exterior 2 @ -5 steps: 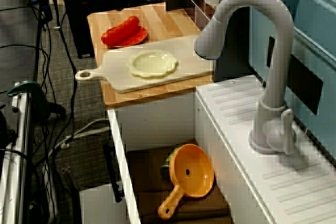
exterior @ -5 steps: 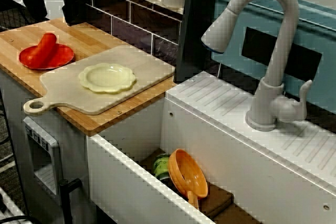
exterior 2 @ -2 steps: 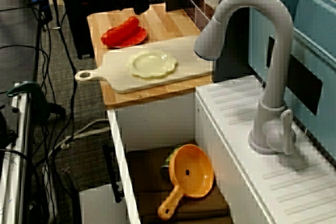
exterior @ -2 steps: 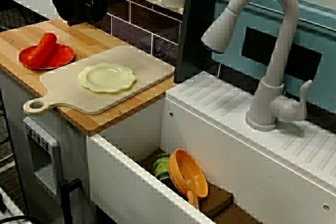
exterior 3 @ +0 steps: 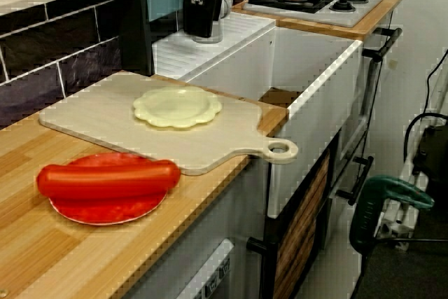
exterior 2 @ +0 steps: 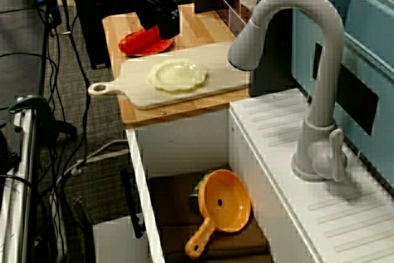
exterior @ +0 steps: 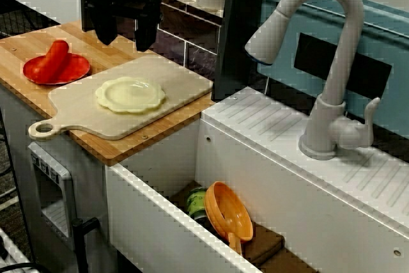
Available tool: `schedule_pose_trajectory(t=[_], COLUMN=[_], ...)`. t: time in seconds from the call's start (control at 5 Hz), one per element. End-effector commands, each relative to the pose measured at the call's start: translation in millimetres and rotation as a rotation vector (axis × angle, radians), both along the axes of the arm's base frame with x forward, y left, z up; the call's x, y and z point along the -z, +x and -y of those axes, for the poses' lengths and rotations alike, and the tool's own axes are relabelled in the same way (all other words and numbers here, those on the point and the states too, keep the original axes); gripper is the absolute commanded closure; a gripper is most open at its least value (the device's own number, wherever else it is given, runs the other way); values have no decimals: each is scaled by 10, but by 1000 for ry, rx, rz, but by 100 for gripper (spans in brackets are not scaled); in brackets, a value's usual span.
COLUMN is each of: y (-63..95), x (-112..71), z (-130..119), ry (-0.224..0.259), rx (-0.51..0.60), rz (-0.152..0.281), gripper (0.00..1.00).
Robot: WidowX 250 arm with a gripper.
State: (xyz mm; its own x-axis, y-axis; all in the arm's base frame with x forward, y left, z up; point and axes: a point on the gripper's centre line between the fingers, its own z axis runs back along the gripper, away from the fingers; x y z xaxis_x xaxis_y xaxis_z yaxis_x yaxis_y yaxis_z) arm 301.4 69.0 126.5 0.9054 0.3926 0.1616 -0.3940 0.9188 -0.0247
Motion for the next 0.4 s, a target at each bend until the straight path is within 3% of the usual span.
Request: schedule_pose_trajectory(t=[0.0, 0.2], y=[-121, -213], x=[35, 103], z=[-119, -168], ry=[51, 40], rx=[42, 68], rz=[70, 40], gripper=[0, 0])
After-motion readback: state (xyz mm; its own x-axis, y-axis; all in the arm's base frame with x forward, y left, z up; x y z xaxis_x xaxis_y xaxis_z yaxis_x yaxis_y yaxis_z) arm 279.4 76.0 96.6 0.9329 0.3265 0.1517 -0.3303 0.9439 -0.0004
